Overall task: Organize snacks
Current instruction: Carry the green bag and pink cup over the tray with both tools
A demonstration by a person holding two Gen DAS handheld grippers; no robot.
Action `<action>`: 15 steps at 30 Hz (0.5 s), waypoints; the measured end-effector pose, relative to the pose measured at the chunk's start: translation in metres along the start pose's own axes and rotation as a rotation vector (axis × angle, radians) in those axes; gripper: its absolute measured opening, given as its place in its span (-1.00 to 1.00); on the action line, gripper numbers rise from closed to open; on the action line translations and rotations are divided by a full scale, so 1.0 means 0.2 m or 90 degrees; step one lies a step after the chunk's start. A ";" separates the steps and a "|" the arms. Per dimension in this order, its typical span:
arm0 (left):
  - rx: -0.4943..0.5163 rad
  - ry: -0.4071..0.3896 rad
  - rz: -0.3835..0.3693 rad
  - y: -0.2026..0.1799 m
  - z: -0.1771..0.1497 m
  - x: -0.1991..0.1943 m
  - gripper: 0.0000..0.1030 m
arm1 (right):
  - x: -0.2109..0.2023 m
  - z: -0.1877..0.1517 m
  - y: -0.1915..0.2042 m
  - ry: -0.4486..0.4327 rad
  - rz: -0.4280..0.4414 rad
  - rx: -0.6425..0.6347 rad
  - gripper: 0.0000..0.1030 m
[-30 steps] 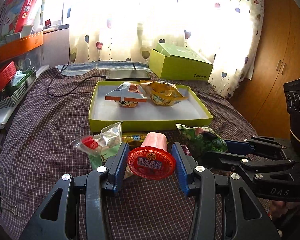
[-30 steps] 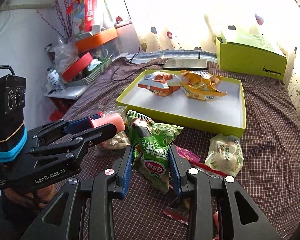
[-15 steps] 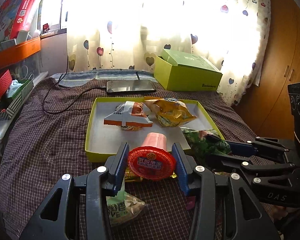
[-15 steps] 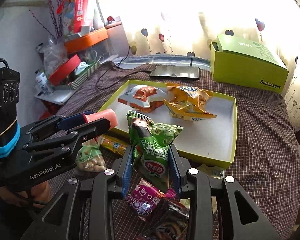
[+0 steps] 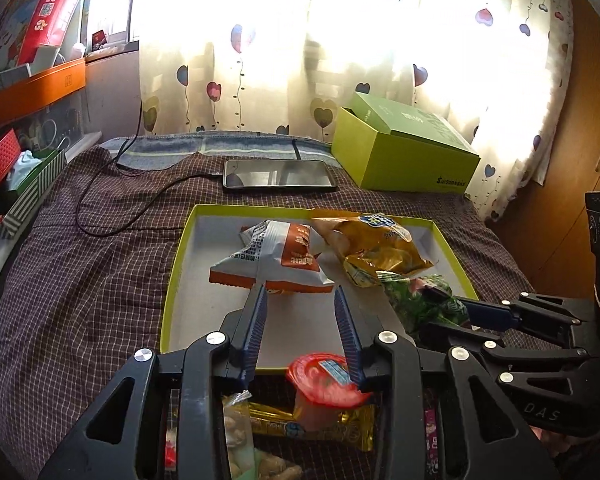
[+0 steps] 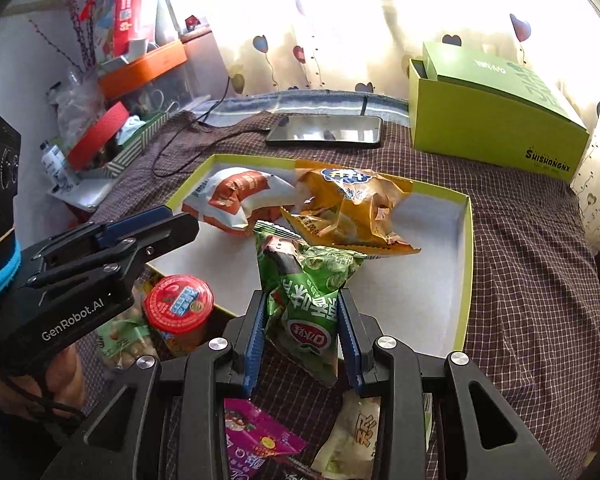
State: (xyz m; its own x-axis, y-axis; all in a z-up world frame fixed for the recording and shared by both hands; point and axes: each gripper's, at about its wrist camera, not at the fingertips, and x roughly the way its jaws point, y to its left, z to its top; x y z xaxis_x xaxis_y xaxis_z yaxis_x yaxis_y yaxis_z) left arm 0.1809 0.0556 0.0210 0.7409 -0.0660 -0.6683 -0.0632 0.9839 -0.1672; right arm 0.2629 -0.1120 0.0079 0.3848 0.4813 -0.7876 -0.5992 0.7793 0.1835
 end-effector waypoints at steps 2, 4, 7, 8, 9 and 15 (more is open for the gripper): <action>-0.006 0.014 0.005 0.02 0.02 0.05 -0.32 | 0.01 0.01 -0.01 0.000 0.002 0.001 -0.37; -0.013 0.014 -0.005 0.04 0.02 0.03 -0.32 | 0.02 0.01 -0.02 0.001 0.000 -0.002 -0.35; -0.016 0.003 -0.025 0.05 0.01 -0.03 -0.32 | 0.03 0.01 -0.02 0.008 -0.002 -0.007 -0.30; -0.013 0.001 -0.031 0.06 0.01 -0.05 -0.32 | 0.02 0.01 -0.02 0.006 -0.012 -0.009 -0.26; -0.009 0.002 -0.034 0.06 0.00 -0.07 -0.32 | 0.01 0.00 -0.01 -0.001 -0.018 -0.014 -0.22; 0.028 0.022 -0.041 0.01 -0.10 -0.12 -0.31 | -0.08 -0.04 0.00 -0.023 -0.001 -0.015 -0.13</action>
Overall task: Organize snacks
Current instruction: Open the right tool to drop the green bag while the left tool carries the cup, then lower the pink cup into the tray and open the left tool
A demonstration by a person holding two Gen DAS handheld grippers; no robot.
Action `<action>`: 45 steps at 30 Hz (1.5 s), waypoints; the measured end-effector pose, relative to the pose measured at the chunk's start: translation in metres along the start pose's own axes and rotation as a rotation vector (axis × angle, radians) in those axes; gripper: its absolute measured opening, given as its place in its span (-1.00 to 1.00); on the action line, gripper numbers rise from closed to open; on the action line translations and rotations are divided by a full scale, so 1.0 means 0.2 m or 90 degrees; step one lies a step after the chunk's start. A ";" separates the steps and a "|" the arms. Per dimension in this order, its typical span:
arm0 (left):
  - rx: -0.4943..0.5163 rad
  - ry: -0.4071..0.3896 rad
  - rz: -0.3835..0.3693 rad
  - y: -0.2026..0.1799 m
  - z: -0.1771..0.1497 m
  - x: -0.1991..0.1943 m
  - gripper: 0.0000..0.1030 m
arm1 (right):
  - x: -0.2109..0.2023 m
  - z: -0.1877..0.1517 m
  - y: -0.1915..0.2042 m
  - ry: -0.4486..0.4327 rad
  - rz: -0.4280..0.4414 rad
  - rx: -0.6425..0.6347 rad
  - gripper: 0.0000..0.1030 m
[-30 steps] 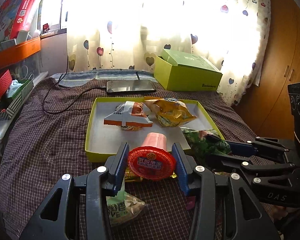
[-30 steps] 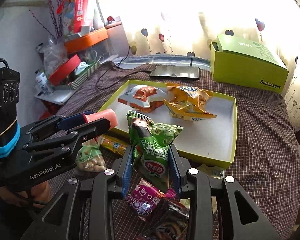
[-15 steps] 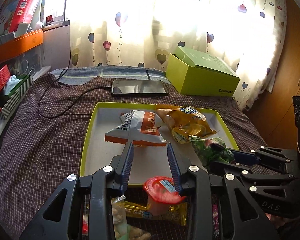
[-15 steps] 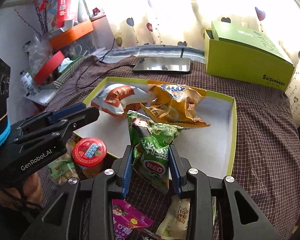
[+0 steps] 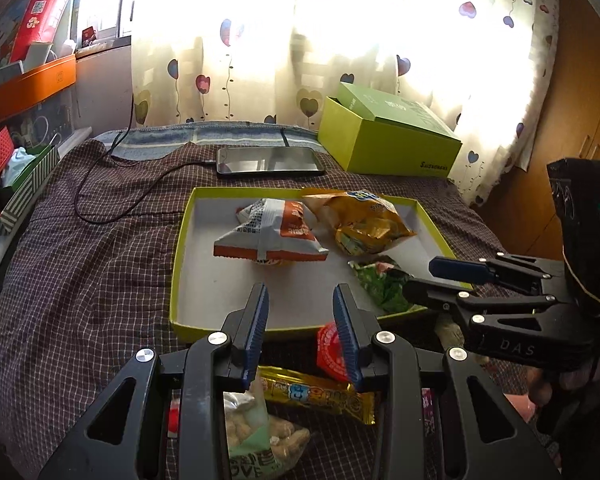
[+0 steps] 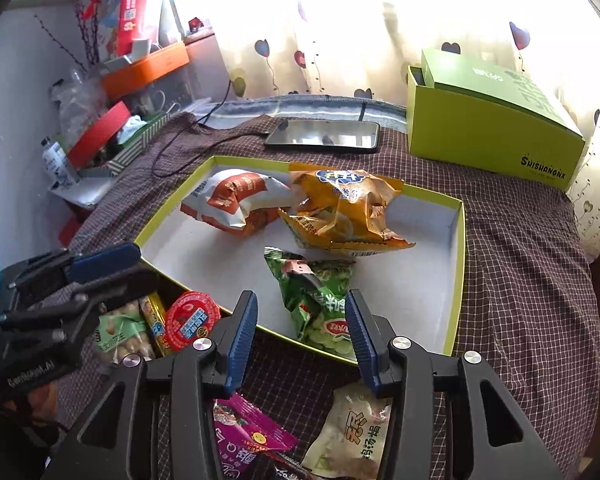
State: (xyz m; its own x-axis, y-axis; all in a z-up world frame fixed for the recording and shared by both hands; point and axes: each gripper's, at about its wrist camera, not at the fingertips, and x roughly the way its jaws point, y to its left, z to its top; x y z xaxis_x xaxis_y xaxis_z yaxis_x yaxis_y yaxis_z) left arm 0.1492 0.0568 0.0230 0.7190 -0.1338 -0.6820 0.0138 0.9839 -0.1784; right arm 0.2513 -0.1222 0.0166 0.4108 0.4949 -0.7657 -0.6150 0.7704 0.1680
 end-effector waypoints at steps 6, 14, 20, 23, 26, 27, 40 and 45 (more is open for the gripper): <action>0.078 0.046 0.010 -0.14 -0.11 0.09 0.11 | -0.05 -0.04 -0.02 -0.005 0.008 0.007 -0.13; 0.112 0.058 0.014 -0.20 -0.14 0.17 0.13 | -0.05 -0.09 -0.05 -0.001 0.011 0.022 -0.13; 0.121 0.059 0.028 -0.21 -0.15 0.18 0.13 | -0.05 -0.11 -0.06 -0.002 0.020 0.027 -0.13; 0.134 0.061 0.036 -0.22 -0.16 0.19 0.13 | -0.05 -0.12 -0.07 -0.002 0.020 0.031 -0.13; 0.138 0.067 0.011 -0.23 -0.16 0.18 0.13 | -0.05 -0.12 -0.08 -0.004 0.023 0.038 -0.13; 0.139 0.073 0.011 -0.24 -0.15 0.19 0.13 | -0.05 -0.13 -0.08 -0.005 0.025 0.040 -0.13; 0.157 0.121 0.082 -0.27 -0.16 0.32 0.20 | -0.07 -0.17 -0.10 -0.013 0.037 0.053 -0.13; 0.134 0.097 0.056 -0.25 -0.16 0.27 -0.11 | -0.08 -0.17 -0.11 -0.017 0.037 0.057 -0.13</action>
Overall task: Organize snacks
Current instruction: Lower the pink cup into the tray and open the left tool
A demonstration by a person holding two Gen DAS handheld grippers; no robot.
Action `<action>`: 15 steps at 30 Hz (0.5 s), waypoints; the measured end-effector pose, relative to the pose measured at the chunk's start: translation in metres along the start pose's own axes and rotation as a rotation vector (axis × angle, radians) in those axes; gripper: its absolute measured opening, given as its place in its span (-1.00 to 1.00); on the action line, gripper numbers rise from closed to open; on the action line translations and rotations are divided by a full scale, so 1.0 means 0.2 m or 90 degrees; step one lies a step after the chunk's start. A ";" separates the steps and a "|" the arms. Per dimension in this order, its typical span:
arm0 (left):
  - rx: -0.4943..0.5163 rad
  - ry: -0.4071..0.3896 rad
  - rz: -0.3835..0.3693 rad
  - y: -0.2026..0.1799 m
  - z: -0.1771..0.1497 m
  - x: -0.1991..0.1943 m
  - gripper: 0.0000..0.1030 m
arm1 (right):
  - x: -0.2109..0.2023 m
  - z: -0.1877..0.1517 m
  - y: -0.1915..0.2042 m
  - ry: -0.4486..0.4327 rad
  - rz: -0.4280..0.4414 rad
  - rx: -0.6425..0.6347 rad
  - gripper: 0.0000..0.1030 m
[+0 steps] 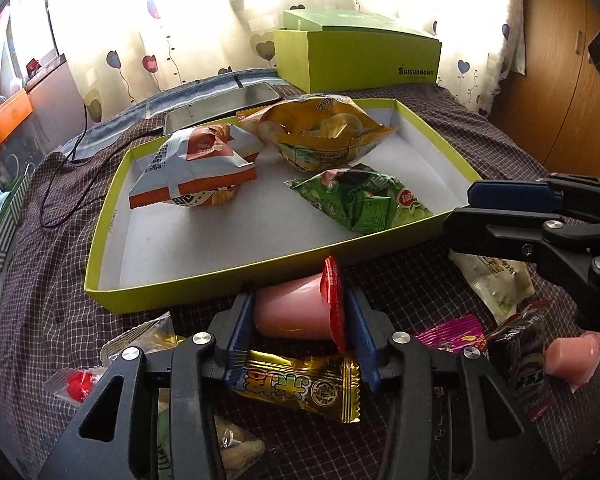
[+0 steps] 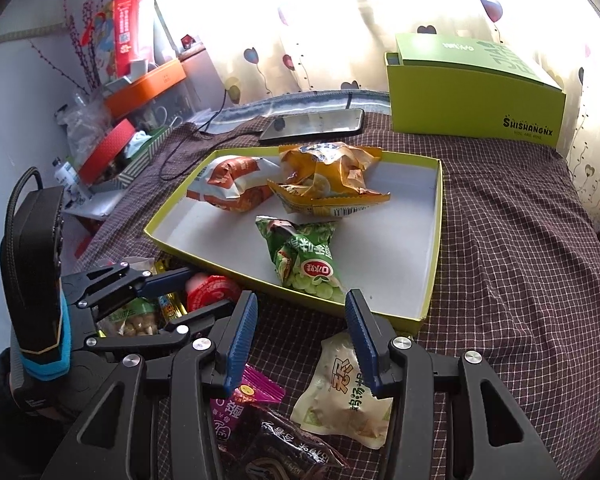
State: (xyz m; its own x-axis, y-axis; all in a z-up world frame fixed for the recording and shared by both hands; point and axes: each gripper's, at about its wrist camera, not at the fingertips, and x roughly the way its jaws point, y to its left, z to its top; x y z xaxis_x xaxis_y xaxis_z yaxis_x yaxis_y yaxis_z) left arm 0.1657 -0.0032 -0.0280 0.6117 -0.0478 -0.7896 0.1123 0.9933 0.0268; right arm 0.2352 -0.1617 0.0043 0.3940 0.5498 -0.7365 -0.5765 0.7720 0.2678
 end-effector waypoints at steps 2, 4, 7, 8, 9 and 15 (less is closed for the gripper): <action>-0.001 -0.007 -0.001 0.00 -0.01 -0.02 -0.13 | 0.00 0.00 0.00 -0.002 0.002 -0.001 -0.13; -0.009 -0.015 -0.010 0.01 -0.02 -0.05 -0.13 | -0.01 0.00 0.00 -0.005 0.003 -0.002 -0.13; -0.028 -0.031 -0.027 0.03 -0.02 -0.11 -0.13 | -0.02 0.01 0.01 -0.009 0.004 -0.004 -0.13; -0.033 -0.038 -0.030 0.03 -0.02 -0.14 -0.13 | -0.02 0.01 0.01 -0.009 0.005 -0.004 -0.13; -0.036 -0.049 -0.033 0.04 -0.01 -0.17 -0.13 | -0.02 0.01 0.01 -0.009 0.005 -0.004 -0.13; -0.051 -0.104 -0.011 0.10 0.11 -0.25 -0.13 | -0.01 0.02 0.01 -0.010 0.004 -0.005 -0.13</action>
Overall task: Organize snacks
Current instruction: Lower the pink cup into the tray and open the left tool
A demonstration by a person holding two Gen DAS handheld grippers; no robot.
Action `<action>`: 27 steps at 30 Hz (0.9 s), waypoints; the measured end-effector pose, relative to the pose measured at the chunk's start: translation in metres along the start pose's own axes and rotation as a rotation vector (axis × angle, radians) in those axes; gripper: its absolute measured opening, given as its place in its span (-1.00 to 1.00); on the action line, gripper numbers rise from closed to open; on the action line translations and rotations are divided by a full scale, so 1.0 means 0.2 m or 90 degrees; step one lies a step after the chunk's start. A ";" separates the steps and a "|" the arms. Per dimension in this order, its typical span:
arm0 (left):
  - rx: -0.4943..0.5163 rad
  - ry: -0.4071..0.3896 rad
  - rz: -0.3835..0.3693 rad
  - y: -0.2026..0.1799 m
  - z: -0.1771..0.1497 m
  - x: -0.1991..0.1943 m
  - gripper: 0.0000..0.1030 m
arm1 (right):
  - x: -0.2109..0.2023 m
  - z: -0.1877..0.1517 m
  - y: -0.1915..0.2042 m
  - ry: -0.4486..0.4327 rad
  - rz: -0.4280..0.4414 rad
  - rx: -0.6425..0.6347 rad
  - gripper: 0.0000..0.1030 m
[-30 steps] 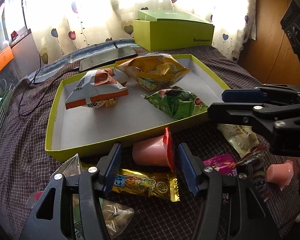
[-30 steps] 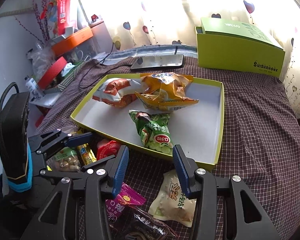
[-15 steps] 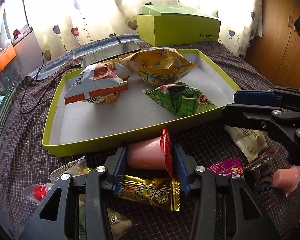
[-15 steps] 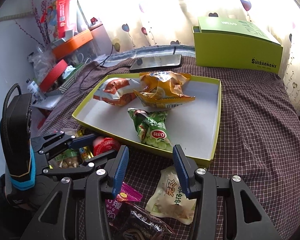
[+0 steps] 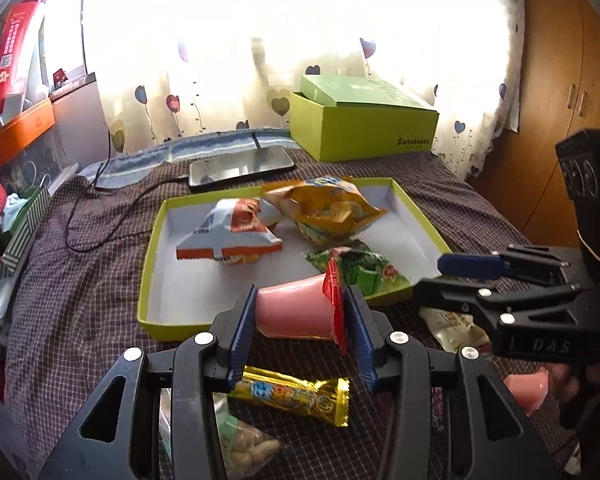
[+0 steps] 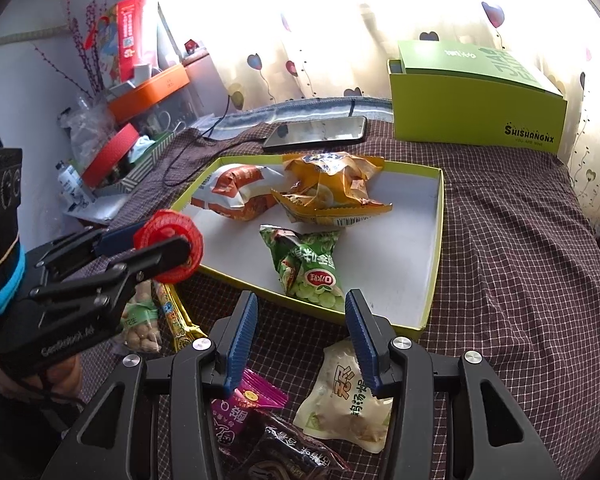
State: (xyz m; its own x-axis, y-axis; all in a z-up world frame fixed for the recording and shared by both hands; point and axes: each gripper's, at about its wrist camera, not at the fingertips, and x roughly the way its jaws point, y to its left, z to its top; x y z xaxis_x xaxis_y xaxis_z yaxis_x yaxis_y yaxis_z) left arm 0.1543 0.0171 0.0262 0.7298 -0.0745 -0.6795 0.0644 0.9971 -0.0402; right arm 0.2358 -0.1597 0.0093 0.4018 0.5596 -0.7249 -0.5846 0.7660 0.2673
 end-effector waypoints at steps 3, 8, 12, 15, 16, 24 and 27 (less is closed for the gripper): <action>-0.016 -0.003 0.020 0.05 0.05 0.06 -0.12 | 0.00 0.00 -0.01 0.000 -0.003 0.001 -0.13; -0.031 0.028 0.045 0.11 0.06 0.20 -0.11 | 0.00 0.00 -0.02 0.001 -0.007 0.004 -0.12; -0.033 0.050 0.034 0.12 0.03 0.26 -0.11 | 0.02 0.01 -0.02 0.005 -0.007 0.005 -0.12; -0.034 0.057 0.027 0.12 0.01 0.28 -0.11 | 0.04 0.00 -0.01 0.010 -0.007 0.004 -0.12; -0.034 0.057 0.026 0.12 0.01 0.28 -0.11 | 0.04 0.00 -0.01 0.012 -0.006 0.004 -0.12; -0.035 0.055 0.029 0.12 0.00 0.25 -0.11 | 0.12 0.04 -0.02 0.039 -0.012 0.009 -0.12; -0.043 0.065 0.024 0.12 -0.01 0.26 -0.11 | 0.17 0.06 -0.01 0.056 -0.009 0.007 -0.22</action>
State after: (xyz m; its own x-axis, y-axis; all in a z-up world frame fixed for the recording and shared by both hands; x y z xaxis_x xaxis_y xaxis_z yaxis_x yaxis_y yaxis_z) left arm 0.1921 0.0378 -0.0124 0.6580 -0.0381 -0.7521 -0.0107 0.9981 -0.0599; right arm 0.2594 -0.1385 -0.0087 0.3467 0.5190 -0.7813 -0.5709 0.7777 0.2632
